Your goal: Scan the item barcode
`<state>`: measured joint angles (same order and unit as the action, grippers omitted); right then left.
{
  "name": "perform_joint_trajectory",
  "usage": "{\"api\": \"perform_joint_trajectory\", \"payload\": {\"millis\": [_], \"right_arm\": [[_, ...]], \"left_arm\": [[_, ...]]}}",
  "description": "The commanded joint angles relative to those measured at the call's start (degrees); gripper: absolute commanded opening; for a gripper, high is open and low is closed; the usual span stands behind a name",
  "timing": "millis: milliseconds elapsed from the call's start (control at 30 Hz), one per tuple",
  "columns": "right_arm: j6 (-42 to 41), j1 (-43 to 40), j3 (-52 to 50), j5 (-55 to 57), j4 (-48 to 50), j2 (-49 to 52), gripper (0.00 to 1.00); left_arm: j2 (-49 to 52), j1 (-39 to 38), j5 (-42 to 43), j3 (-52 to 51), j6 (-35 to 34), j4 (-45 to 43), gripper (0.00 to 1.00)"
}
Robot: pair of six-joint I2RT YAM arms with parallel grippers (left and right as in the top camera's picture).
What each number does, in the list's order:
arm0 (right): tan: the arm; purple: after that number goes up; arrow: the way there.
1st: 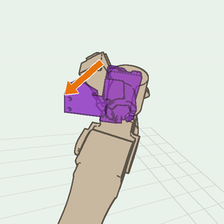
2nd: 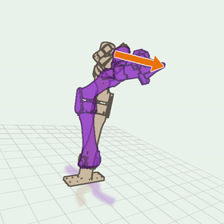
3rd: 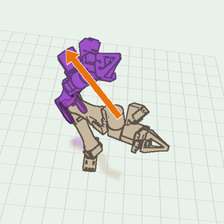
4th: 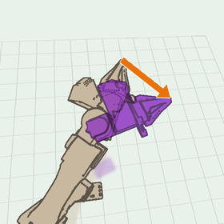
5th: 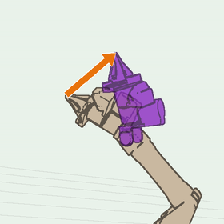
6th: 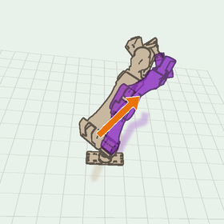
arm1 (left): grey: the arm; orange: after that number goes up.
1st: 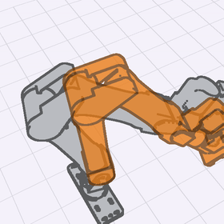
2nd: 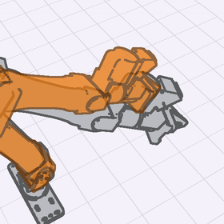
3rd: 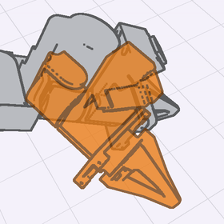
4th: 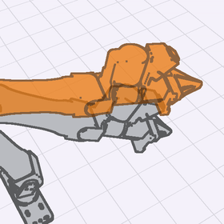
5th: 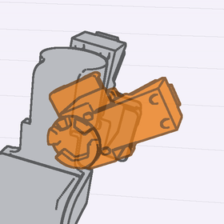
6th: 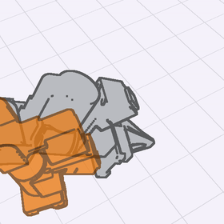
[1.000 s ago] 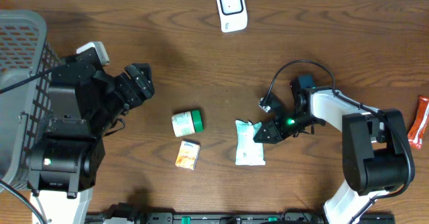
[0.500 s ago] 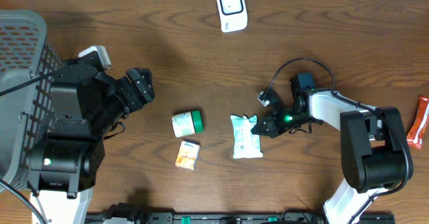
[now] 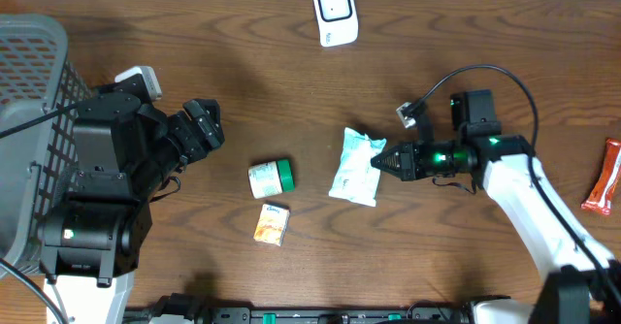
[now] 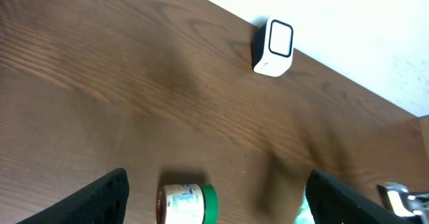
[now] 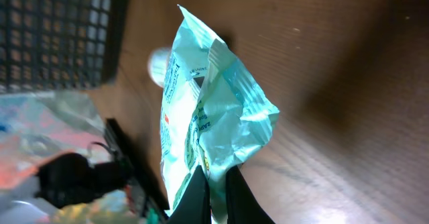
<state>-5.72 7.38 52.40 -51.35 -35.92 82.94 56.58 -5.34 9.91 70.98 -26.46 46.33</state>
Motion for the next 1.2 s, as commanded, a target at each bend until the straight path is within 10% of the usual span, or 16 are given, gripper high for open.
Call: {"api": "perform_joint_trajectory", "payload": {"millis": [0,367,633,1067,1167], "right_arm": [[-8.0,-0.3,0.3,-2.7,0.8,-3.7,0.02],[-15.2,-0.3,0.3,-14.4,12.3,-6.1,0.02],[-16.0,0.4,-2.0,16.7,-3.0,-6.0,0.02],[-35.0,2.3,-19.5,34.8,13.2,-5.3,0.01],[-34.9,2.3,-20.5,34.8,13.7,-5.4,0.33]], "left_arm": [[-0.1,0.2,-0.6,0.9,1.4,0.2,0.85],[-0.1,0.2,-0.6,0.9,1.4,1.4,0.85],[-0.1,0.2,-0.6,0.9,1.4,3.1,0.85],[0.7,0.2,-0.5,0.8,1.4,4.9,0.85],[1.0,0.2,-0.5,0.8,1.4,4.9,0.85]]}}
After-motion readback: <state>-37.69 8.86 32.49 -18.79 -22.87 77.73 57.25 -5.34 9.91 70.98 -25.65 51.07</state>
